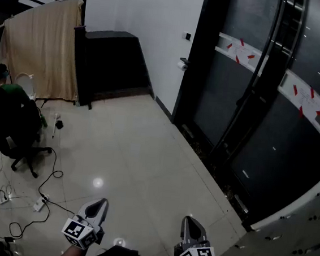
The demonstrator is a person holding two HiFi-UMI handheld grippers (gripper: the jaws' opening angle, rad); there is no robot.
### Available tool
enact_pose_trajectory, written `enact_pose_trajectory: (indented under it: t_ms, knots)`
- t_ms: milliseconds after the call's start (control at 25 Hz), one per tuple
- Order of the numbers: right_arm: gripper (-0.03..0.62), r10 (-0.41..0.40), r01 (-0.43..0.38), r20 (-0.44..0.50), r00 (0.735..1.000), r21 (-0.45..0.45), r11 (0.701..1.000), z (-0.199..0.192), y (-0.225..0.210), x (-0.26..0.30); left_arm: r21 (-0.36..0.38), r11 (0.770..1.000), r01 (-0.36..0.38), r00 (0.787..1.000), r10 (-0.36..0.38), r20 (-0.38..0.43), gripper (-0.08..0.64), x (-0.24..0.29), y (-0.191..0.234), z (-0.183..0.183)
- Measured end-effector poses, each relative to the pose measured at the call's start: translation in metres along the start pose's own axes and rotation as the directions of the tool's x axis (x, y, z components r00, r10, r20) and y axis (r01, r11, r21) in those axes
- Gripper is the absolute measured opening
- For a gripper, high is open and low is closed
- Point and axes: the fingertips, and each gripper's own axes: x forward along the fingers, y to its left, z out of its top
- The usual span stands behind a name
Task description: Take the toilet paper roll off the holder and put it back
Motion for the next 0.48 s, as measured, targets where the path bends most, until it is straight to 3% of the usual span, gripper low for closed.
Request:
enact_pose_trajectory:
  t_ms: [240, 480]
  knots:
    - [0.014, 0.02, -0.02, -0.014, 1.0, 0.007, 1.0, -0.008, -0.001, -0.001, -0.008, 0.999, -0.033, 0.999, 0.033, -0.009, 0.002, -0.017, -0.012, 0.007]
    - [0.014, 0.074, -0.072, -0.066, 0.995, 0.039, 0.997, -0.029, 0.012, 0.02, 0.003, 0.996, -0.095, 0.995, 0.095, -0.039, 0.001, -0.032, 0.007, 0.001]
